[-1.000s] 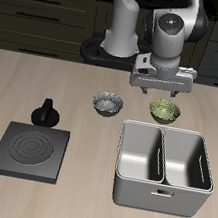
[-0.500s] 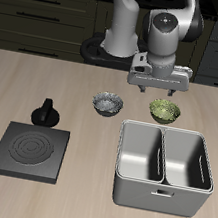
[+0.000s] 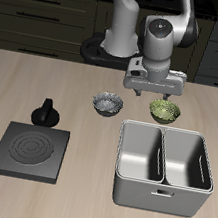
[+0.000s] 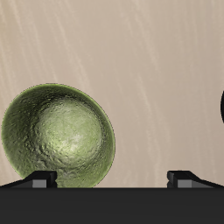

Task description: Place the green bowl on the flat stove and turn on the flat stove

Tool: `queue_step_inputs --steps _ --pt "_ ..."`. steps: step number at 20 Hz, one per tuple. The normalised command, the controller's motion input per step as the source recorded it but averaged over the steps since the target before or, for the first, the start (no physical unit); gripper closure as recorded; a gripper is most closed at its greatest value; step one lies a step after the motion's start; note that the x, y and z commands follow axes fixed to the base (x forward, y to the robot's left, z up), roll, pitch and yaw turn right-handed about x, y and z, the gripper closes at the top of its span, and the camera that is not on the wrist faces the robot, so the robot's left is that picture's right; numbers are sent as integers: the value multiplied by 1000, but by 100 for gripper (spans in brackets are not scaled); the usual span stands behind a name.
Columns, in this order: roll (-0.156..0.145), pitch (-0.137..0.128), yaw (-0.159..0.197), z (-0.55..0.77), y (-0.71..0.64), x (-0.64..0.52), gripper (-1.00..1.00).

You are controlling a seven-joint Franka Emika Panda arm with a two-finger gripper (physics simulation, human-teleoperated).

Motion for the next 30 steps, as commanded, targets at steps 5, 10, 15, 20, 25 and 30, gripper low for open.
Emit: queue_step_inputs --steps 5,10,15,20,25,30 --pt "6 25 1 -226 -6 30 -100" --pt "10 40 -11 -241 45 9 -100" --pt "27 58 1 -281 118 -22 -100" --pt "36 46 -11 -219 48 -14 -100" --pt "61 12 66 -220 173 -138 100" --pt "30 16 -23 -46 -45 -36 100"
